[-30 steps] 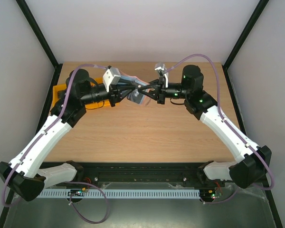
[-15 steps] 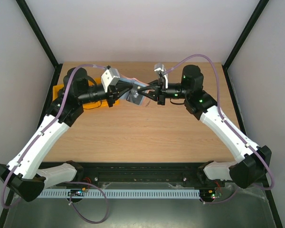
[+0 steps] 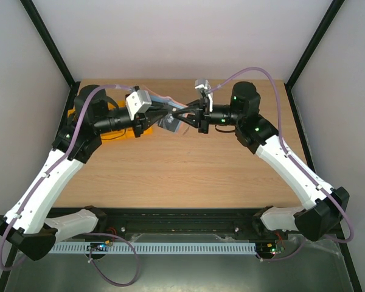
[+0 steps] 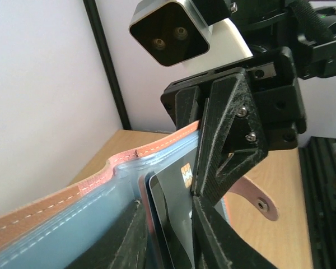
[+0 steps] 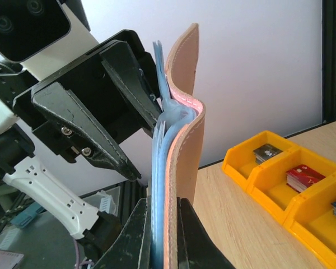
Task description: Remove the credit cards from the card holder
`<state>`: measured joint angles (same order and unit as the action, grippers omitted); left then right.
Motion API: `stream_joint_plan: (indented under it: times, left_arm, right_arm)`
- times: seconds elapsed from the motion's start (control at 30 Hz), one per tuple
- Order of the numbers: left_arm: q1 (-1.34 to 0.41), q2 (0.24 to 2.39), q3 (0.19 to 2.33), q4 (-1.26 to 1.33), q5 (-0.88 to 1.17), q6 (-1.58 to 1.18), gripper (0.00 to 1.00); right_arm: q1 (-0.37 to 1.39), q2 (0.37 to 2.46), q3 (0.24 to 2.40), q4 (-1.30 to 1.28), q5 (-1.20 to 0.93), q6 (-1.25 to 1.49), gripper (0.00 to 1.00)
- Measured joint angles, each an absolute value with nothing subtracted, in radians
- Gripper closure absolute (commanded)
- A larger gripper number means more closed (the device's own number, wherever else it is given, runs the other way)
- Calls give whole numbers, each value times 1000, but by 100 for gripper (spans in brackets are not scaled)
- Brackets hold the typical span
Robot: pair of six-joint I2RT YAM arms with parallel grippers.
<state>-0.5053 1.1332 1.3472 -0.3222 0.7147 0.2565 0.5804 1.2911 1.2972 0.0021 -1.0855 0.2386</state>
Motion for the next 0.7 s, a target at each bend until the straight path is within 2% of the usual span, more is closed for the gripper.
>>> stream_joint_plan:
  times: [0.2, 0.5, 0.53, 0.6, 0.7]
  left_arm:
    - [-552, 1129, 1351, -297, 548, 298, 97]
    - [-557, 1135, 1358, -255, 501, 280, 98]
    - [-546, 1135, 1358, -244, 530, 262, 90]
    - [-526, 1139, 1358, -228, 575, 226, 65]
    - [-529, 1142, 1328, -265, 612, 207, 45]
  right_arm:
    - [591, 1291, 1301, 20, -1021, 257, 98]
    - [580, 1301, 1320, 29, -955, 276, 99]
    - [560, 1300, 1310, 55, -984, 302, 98]
    - [535, 1301, 1285, 125, -1032, 373, 98]
    - [500, 1311, 1282, 222, -1063, 434, 98]
